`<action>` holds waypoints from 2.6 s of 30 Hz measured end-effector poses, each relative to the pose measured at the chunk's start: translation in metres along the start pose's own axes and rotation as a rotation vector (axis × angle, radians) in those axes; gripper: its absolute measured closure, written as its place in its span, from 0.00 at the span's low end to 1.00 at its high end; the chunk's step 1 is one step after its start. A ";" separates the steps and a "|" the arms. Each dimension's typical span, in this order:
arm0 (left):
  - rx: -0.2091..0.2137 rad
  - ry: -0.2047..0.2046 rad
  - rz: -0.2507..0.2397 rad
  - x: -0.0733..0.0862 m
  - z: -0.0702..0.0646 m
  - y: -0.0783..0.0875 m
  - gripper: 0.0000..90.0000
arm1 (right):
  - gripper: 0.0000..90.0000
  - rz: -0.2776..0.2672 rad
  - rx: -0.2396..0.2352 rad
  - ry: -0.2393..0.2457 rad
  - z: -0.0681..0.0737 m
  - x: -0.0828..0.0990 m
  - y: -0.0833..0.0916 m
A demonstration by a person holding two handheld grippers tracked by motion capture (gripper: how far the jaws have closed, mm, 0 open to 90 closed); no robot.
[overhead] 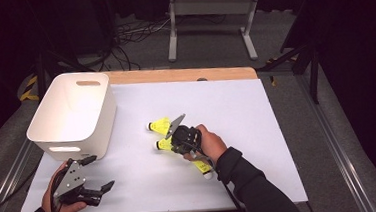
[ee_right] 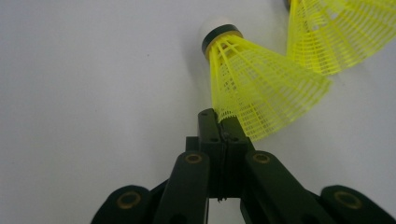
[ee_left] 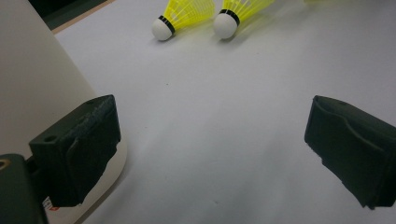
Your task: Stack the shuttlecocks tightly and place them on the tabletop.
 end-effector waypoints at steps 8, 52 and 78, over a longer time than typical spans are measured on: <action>0.001 -0.003 -0.001 0.000 0.000 0.000 0.05 | 1.00 -0.076 0.029 0.000 -0.003 0.000 0.014; 0.013 0.001 0.000 0.000 -0.001 -0.001 0.05 | 1.00 -0.089 0.144 -0.030 -0.053 0.018 0.029; 0.017 0.003 -0.007 0.000 0.000 0.000 0.05 | 1.00 -0.096 0.109 -0.041 -0.062 0.012 -0.014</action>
Point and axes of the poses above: each handheld gripper's, and its own axes: y roughly backward along the jaws, x roughly out of its underside, z roughly to its left, the point moved 4 cm from there along -y, roughly forward along the jaws, and after that the axes turned 6 degrees about -z, right-handed, at the moved point
